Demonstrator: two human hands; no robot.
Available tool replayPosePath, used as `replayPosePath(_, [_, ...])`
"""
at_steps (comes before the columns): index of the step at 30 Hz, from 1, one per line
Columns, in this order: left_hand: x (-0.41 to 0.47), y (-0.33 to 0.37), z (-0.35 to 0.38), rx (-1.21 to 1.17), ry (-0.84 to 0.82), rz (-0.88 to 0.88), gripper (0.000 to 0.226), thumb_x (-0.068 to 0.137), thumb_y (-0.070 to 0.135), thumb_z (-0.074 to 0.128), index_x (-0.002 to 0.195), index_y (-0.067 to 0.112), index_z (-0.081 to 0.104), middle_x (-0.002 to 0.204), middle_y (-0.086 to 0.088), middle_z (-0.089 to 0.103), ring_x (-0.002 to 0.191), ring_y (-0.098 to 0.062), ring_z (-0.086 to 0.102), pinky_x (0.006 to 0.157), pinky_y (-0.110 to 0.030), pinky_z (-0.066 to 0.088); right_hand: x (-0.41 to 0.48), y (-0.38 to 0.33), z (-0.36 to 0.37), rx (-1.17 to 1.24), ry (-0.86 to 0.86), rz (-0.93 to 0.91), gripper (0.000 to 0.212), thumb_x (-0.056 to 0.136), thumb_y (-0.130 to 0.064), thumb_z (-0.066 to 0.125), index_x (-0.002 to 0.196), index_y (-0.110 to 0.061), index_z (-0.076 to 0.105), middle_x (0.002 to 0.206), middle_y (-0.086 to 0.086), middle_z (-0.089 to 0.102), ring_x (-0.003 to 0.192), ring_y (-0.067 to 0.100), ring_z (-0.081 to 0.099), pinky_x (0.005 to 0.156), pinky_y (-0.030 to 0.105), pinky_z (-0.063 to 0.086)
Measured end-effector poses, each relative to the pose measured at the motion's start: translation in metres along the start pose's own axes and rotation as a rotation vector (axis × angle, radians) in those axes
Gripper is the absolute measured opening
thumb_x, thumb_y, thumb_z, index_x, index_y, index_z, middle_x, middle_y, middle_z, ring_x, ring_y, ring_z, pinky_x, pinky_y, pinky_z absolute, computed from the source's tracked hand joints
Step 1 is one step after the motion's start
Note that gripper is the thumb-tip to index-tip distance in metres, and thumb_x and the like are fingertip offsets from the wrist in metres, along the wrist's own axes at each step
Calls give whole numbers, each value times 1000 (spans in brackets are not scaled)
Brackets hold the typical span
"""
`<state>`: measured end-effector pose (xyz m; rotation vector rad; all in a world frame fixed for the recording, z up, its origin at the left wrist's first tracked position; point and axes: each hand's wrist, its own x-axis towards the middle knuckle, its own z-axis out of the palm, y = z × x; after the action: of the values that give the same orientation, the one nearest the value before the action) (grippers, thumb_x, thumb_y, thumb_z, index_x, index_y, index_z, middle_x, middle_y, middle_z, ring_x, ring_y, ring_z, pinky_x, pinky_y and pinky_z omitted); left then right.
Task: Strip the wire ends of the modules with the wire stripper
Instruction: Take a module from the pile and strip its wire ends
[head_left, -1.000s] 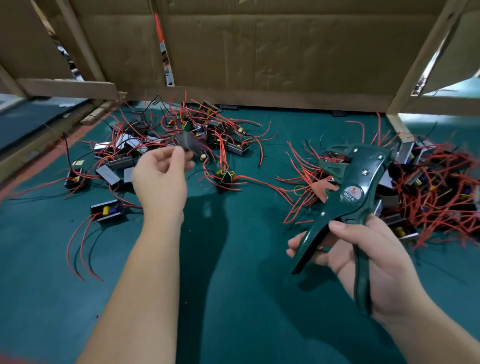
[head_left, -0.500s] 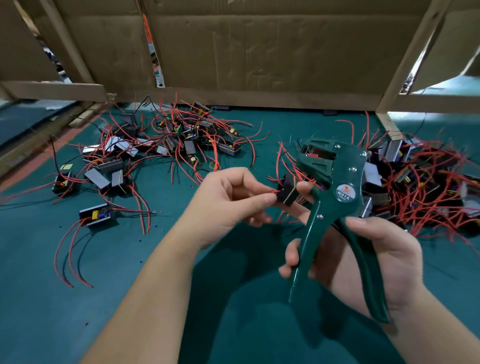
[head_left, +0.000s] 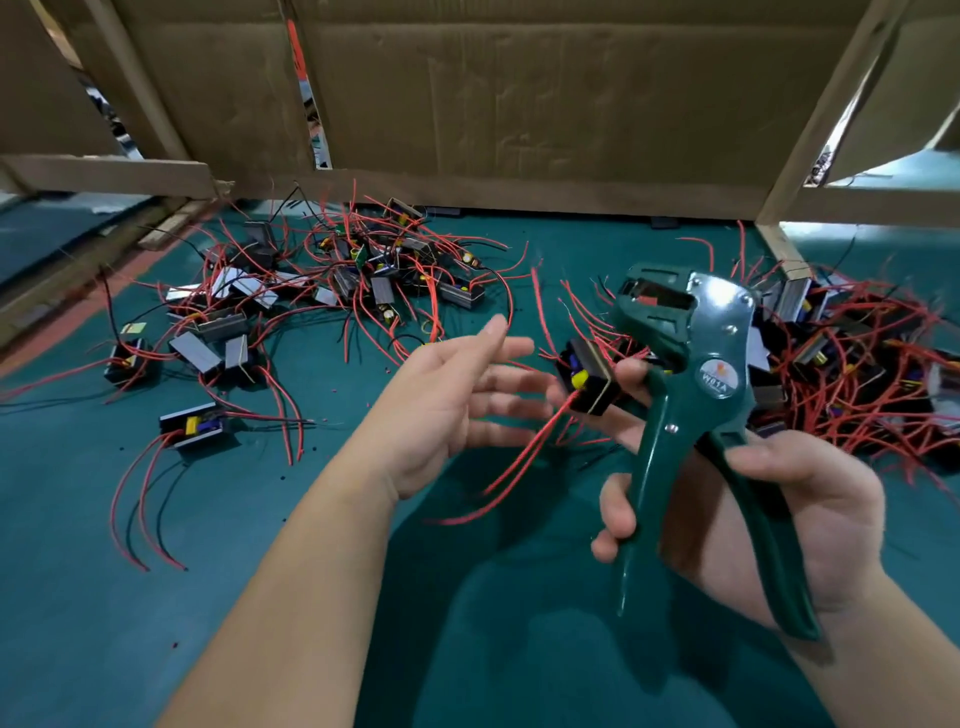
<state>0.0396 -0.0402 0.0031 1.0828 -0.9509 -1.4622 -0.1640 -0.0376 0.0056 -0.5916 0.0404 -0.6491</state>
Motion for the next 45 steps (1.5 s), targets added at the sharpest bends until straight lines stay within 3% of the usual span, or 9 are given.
replayPosePath(4, [1,-3,5,-119,35,150,26,86,28,51,101,10,63,77,-1,73,65,-9,66,60,-21,54,1,11,-1,-136,20,69,63,75,-10,60,135,0,43,125,33,14,83,44,58,80,59,42])
replayPosePath(11, [1,0,5,-173,159,195,12,97,14,47,94,17,58,64,4,70,61,-4,66,57,-16,46,5,27,-7,-241,136,69,68,64,-12,72,127,-2,52,112,36,39,75,45,60,74,61,46])
replayPosePath(16, [2,-1,3,-10,192,208,23,97,13,42,83,20,59,45,9,37,56,-10,57,59,-24,41,7,27,-6,-333,266,9,75,55,-18,80,124,-4,57,133,26,51,70,43,62,71,61,49])
replayPosePath(21, [-5,-1,9,261,61,300,18,84,12,58,69,22,58,57,13,61,51,-4,51,55,-15,40,4,22,-5,-320,235,-79,70,62,-19,76,127,-1,56,121,24,59,73,45,61,71,60,48])
replayPosePath(25, [-8,-3,11,321,-2,313,26,88,-2,59,69,16,56,47,9,55,43,-1,44,46,-12,35,2,19,-5,-307,213,-96,72,65,-18,75,129,5,51,91,30,58,74,47,60,71,61,47])
replayPosePath(31, [-5,-4,8,358,84,353,24,88,1,60,68,14,58,43,7,49,41,-4,43,44,-13,34,4,20,-2,-309,250,-151,74,62,-21,77,127,3,53,105,27,58,74,45,61,72,59,48])
replayPosePath(39, [-6,-12,12,577,-84,300,26,86,2,66,67,18,61,53,9,56,46,-4,51,50,-15,39,5,20,-1,-359,315,-149,84,55,-17,80,132,0,51,89,28,60,71,44,61,69,57,50])
replayPosePath(42, [-6,-10,13,573,-75,289,26,86,2,65,67,18,60,52,10,56,46,-3,51,51,-14,39,4,20,-3,-388,357,-162,78,56,-10,70,132,-4,53,85,28,60,71,43,62,69,56,52])
replayPosePath(45, [-6,-10,13,550,-48,274,22,88,6,64,70,18,59,51,11,58,47,-4,53,51,-14,40,4,19,-2,-378,352,-162,85,53,-15,79,134,-6,53,87,28,61,74,41,62,71,55,52])
